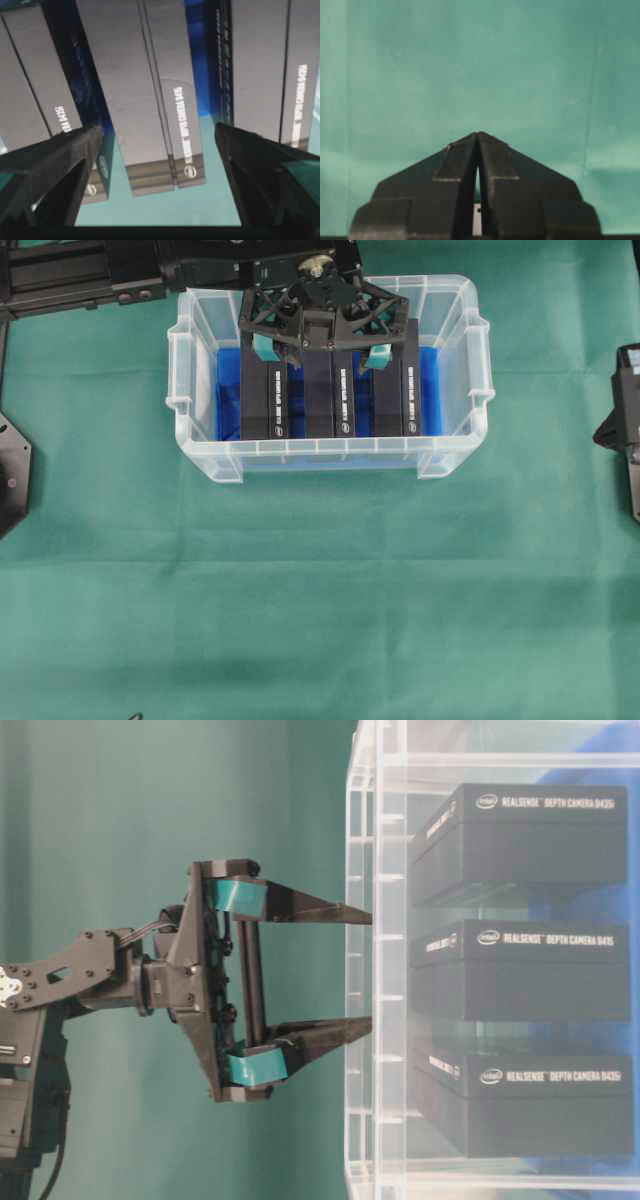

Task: Take the box out of the case with the left arm.
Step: 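Move the left gripper over the middle black box, then lower the open left gripper around the middle black box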

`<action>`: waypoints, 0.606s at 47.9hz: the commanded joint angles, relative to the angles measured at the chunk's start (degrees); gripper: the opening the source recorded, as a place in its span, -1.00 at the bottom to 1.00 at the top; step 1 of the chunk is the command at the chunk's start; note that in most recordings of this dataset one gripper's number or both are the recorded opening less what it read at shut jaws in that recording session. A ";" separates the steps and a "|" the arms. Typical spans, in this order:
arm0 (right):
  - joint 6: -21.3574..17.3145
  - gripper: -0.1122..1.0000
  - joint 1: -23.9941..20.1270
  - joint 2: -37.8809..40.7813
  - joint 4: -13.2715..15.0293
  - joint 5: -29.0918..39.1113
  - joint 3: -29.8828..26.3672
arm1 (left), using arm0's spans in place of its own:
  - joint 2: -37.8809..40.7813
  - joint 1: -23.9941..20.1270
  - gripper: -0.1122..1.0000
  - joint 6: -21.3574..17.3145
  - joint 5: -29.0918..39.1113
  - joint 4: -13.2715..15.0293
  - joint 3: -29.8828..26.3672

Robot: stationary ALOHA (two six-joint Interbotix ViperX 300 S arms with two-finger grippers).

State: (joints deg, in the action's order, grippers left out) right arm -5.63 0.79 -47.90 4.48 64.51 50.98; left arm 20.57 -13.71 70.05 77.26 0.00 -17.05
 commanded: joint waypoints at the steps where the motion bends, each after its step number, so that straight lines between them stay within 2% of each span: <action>1: -0.18 -0.67 0.09 0.18 0.09 0.26 -1.58 | -1.05 -0.09 0.93 0.09 -1.32 -0.26 -0.09; 29: -0.18 -0.67 0.09 0.09 0.00 0.26 -1.67 | -1.32 0.00 0.93 1.58 -5.89 -0.44 4.57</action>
State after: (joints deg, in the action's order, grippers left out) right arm -5.63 0.79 -47.99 4.48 64.95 50.98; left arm 20.48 -13.71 71.10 71.98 -0.18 -12.39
